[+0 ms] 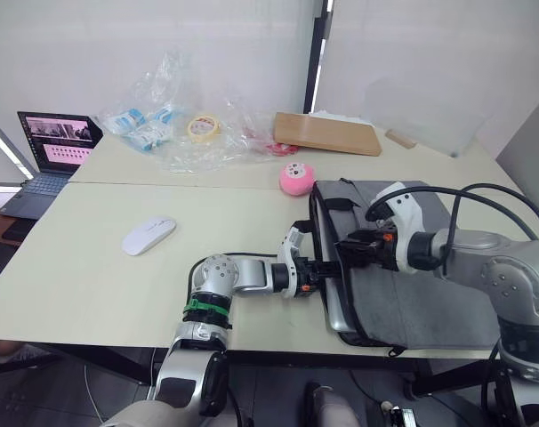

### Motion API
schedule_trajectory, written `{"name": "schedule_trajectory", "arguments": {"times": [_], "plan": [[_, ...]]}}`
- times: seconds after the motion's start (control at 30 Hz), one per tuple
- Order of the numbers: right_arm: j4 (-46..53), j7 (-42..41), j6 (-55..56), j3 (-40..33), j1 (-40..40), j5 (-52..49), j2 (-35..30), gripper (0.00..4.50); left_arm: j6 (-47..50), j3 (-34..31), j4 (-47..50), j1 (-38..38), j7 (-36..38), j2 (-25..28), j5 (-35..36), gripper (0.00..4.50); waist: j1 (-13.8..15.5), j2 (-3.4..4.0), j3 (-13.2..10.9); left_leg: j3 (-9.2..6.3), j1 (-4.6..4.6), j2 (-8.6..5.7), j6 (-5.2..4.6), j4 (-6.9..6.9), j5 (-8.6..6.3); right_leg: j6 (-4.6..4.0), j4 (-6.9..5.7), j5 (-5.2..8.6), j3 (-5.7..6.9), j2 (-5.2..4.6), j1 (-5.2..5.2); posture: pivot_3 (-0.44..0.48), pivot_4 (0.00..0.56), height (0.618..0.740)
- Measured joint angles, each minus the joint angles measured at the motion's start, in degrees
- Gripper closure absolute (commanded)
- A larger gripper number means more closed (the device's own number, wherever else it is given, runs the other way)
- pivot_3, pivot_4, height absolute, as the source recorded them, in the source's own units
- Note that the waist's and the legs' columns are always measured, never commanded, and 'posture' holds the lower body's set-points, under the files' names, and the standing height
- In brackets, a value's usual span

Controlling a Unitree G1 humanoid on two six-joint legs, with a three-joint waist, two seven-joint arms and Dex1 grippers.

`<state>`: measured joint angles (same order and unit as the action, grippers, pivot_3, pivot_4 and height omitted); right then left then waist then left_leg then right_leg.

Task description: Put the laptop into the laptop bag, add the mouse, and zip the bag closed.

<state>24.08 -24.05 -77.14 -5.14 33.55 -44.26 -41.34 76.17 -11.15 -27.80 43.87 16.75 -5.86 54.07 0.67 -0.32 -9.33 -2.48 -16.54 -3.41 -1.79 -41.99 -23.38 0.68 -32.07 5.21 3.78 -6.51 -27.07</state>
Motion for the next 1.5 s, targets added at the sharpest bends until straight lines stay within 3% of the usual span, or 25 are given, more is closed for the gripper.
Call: {"name": "schedule_trajectory", "arguments": {"times": [0.27,0.5,0.73,1.5], "plan": [[2.92,1.69,-1.83,1.65,1.63,0.28,1.66,2.37,-0.04,0.02,0.0,0.0,0.43,-0.02,-0.21,1.58,-0.01,0.0,0.0,0.0,0.0,-0.02,0.0,0.0,0.0,0.0,0.0,0.0,0.0,0.0,0.0,0.0,0.15,0.74],[5.47,1.55,-1.62,5.28,1.4,2.98,-0.59,2.37,-0.05,-0.05,0.0,0.0,0.76,-0.03,-0.72,1.58,-0.01,0.0,0.0,0.0,0.01,-0.1,0.0,-0.01,0.0,0.0,-0.01,-0.01,0.0,0.0,0.0,0.0,0.15,0.74],[6.42,1.4,-0.61,5.95,0.73,5.2,-1.09,4.48,-0.04,-0.17,-0.01,0.01,0.78,-0.05,-0.75,1.58,-0.01,0.0,0.0,0.0,0.02,-0.1,0.0,-0.01,0.0,0.0,-0.01,-0.01,0.0,0.01,0.0,0.0,0.15,0.74],[-0.96,-3.52,-1.83,-2.9,2.16,2.26,0.14,4.48,-0.09,-0.75,-0.01,0.02,0.82,-0.07,-0.78,1.58,0.0,0.0,0.0,0.01,0.0,-0.07,-0.01,-0.01,0.0,-0.02,-0.01,-0.03,-0.02,-0.01,0.0,0.0,0.15,0.74]]}}
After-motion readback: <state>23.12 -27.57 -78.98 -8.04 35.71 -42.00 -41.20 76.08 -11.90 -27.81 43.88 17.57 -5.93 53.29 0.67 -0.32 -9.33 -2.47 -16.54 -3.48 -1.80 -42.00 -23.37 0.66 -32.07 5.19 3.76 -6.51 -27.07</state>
